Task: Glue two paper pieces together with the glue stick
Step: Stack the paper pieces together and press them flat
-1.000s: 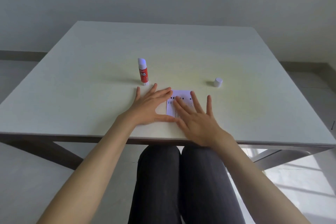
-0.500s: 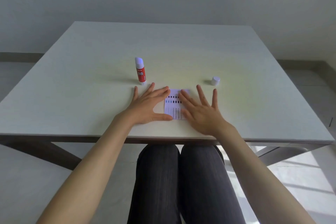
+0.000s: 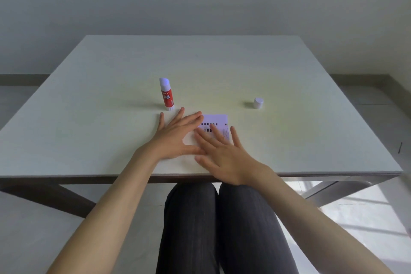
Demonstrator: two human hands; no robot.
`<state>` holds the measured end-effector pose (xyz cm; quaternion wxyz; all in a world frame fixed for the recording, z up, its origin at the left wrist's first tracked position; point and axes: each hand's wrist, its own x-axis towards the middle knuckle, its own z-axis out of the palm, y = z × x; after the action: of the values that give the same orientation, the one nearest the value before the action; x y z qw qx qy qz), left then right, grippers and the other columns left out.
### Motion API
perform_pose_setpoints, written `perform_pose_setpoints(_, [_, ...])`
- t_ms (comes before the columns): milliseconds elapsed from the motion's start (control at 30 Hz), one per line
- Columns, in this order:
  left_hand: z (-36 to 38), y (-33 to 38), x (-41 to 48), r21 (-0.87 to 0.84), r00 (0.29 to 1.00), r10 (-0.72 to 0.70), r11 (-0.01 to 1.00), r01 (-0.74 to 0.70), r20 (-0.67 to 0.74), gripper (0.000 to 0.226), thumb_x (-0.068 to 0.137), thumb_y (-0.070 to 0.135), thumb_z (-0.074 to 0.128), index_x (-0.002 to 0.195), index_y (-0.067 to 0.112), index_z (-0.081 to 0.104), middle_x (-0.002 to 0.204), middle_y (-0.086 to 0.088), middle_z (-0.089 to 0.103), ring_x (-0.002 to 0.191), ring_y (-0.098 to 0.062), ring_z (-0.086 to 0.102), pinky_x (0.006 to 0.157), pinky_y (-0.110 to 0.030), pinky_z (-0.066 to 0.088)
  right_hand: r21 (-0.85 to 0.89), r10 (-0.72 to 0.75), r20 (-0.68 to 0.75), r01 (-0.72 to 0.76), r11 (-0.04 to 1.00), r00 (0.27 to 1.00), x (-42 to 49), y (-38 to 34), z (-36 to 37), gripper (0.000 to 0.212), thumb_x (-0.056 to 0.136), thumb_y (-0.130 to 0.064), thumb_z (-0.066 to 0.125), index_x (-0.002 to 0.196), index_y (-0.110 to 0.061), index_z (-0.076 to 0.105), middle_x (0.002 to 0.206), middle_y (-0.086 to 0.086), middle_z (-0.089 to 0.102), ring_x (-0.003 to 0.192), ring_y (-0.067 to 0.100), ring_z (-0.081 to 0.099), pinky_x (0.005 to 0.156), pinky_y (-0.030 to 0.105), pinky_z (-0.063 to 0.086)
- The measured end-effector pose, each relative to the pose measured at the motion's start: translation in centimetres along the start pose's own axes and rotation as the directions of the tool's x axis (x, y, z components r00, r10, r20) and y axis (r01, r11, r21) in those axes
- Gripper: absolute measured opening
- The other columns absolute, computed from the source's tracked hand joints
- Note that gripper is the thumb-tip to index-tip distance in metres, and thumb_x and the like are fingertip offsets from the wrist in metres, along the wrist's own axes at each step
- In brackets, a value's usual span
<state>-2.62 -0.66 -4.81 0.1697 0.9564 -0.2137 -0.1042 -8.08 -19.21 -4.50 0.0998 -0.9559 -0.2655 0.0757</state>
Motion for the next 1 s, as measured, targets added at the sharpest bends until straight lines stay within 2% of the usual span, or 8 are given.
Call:
perform_pose_setpoints(167, [0.0,0.1,0.0,0.019,1.0,-0.008,1.0,0.008,0.016,0.103,0.061,0.084,0.038,0.148,0.038,0.007,0.157,0.025,-0.001,0.145,-0.011,-0.016,0.111,-0.057,-0.016,-0.077,0.236,-0.02,-0.236,0.969,0.972,1.7,2.8,-2.4,0.061,0.095,-0.053,0.012,0.149,-0.028,0.002,0.159,-0.014,-0.002,0.144,0.026,-0.021,0.112,0.058,-0.017])
perform_pose_setpoints(300, [0.1,0.0,0.0,0.022,1.0,0.01,1.0,-0.01,-0.003,0.095,0.069,0.076,0.045,0.148,0.038,0.009,0.157,0.025,0.001,0.146,-0.012,-0.013,0.111,-0.056,-0.015,0.034,0.01,0.014,-0.011,0.999,1.0,1.0,0.8,-0.8,0.074,0.083,-0.069,0.002,0.148,-0.033,0.006,0.158,-0.019,0.001,0.144,0.019,-0.021,0.106,0.052,-0.029])
perform_pose_setpoints(367, [0.1,0.0,0.0,0.002,1.0,0.008,1.0,-0.008,-0.014,0.096,0.067,0.077,0.045,0.148,0.038,0.01,0.157,0.025,0.002,0.146,-0.011,-0.012,0.112,-0.056,-0.015,0.095,0.06,0.041,-0.064,0.993,0.997,1.4,1.7,-1.4,0.072,0.083,-0.07,0.002,0.147,-0.039,0.009,0.157,-0.023,0.003,0.144,0.017,-0.022,0.105,0.053,-0.03])
perform_pose_setpoints(467, [0.1,0.2,0.0,0.008,1.0,-0.014,1.0,0.014,0.008,0.098,0.067,0.078,0.047,0.148,0.038,0.008,0.157,0.026,0.0,0.146,-0.01,-0.014,0.112,-0.056,-0.016,-0.048,0.217,0.008,-0.216,0.975,0.976,1.7,3.2,-2.6,0.068,0.089,-0.065,0.009,0.148,-0.033,0.002,0.158,-0.02,-0.001,0.144,0.021,-0.023,0.108,0.057,-0.025])
perform_pose_setpoints(633, [0.1,0.0,-0.1,0.009,1.0,0.0,1.0,0.0,-0.01,0.092,0.073,0.07,0.05,0.148,0.038,0.008,0.156,0.027,0.0,0.146,-0.01,-0.014,0.112,-0.054,-0.016,0.144,-0.023,0.156,0.0,0.99,0.987,-0.3,1.2,-1.1,0.085,0.071,-0.083,-0.005,0.145,-0.043,0.0,0.154,-0.029,-0.004,0.138,0.009,-0.032,0.099,0.049,-0.039])
perform_pose_setpoints(800, [0.1,0.2,0.0,0.027,1.0,-0.013,1.0,0.013,-0.002,0.098,0.069,0.076,0.048,0.149,0.036,0.007,0.157,0.025,0.0,0.146,-0.012,-0.014,0.112,-0.056,-0.015,-0.077,0.199,0.034,-0.196,0.978,0.979,-0.8,3.1,-2.3,0.077,0.081,-0.073,0.003,0.147,-0.035,-0.008,0.156,-0.022,-0.011,0.141,0.018,-0.028,0.108,0.058,-0.026])
perform_pose_setpoints(933, [0.2,0.0,0.0,0.014,1.0,-0.015,1.0,0.015,-0.007,0.097,0.07,0.075,0.049,0.148,0.037,0.008,0.156,0.026,0.0,0.146,-0.01,-0.014,0.112,-0.055,-0.016,0.048,-0.012,0.121,0.006,0.999,0.993,-2.0,1.7,-0.9,0.086,0.069,-0.084,-0.004,0.145,-0.044,-0.007,0.155,-0.026,-0.008,0.138,0.011,-0.034,0.101,0.052,-0.037])
perform_pose_setpoints(1000, [0.2,0.0,0.1,0.019,1.0,-0.013,1.0,0.013,-0.004,0.097,0.069,0.077,0.048,0.148,0.037,0.008,0.156,0.026,0.0,0.146,-0.01,-0.014,0.112,-0.055,-0.016,0.038,0.019,0.117,-0.024,0.999,0.993,-1.7,2.7,-1.4,0.081,0.073,-0.082,0.002,0.144,-0.045,-0.007,0.155,-0.027,-0.008,0.139,0.012,-0.033,0.102,0.054,-0.036])
